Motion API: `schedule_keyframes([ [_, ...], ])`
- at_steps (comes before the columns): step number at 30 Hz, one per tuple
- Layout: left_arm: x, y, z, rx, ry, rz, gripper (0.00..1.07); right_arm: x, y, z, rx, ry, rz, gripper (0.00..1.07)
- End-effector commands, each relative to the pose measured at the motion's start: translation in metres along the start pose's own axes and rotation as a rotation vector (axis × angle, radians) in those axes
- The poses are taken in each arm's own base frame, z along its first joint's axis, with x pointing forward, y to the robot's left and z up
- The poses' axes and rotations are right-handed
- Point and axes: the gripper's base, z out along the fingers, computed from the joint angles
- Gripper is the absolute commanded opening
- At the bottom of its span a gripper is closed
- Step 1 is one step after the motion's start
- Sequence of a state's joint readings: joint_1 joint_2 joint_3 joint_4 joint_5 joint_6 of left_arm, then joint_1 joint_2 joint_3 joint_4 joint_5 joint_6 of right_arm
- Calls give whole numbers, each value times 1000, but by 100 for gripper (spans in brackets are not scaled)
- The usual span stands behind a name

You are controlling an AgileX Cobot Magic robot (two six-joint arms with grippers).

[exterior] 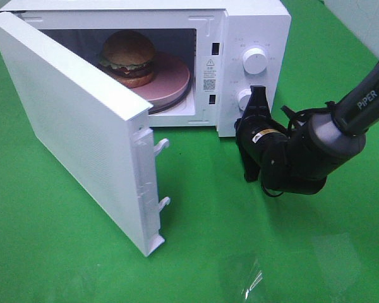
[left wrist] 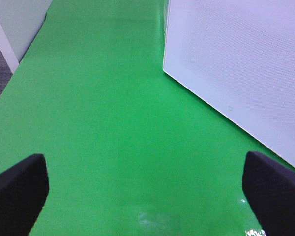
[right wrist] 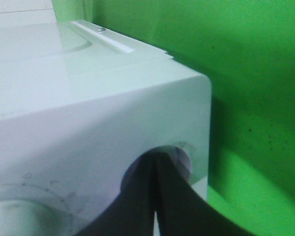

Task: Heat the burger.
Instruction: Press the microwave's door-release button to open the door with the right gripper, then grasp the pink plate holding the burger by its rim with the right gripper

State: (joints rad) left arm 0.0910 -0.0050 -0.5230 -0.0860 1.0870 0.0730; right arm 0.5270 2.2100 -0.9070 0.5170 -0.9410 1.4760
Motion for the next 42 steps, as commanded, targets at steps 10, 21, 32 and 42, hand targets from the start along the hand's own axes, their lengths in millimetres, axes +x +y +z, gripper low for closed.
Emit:
schedule_keyframes([
  [10, 0, 0, 0, -1, -14, -3, 100, -3, 32, -5, -78, 59, -14, 0],
  [21, 0, 0, 0, -2, -14, -2, 100, -3, 14, -25, 122, 152, -107, 0],
  [32, 0, 0, 0, -2, -14, -2, 100, -1, 27, -53, 253, 261, -352, 0],
  [42, 0, 0, 0, -2, -14, -2, 100, 0, 52, -78, 309, 388, -807, 3],
])
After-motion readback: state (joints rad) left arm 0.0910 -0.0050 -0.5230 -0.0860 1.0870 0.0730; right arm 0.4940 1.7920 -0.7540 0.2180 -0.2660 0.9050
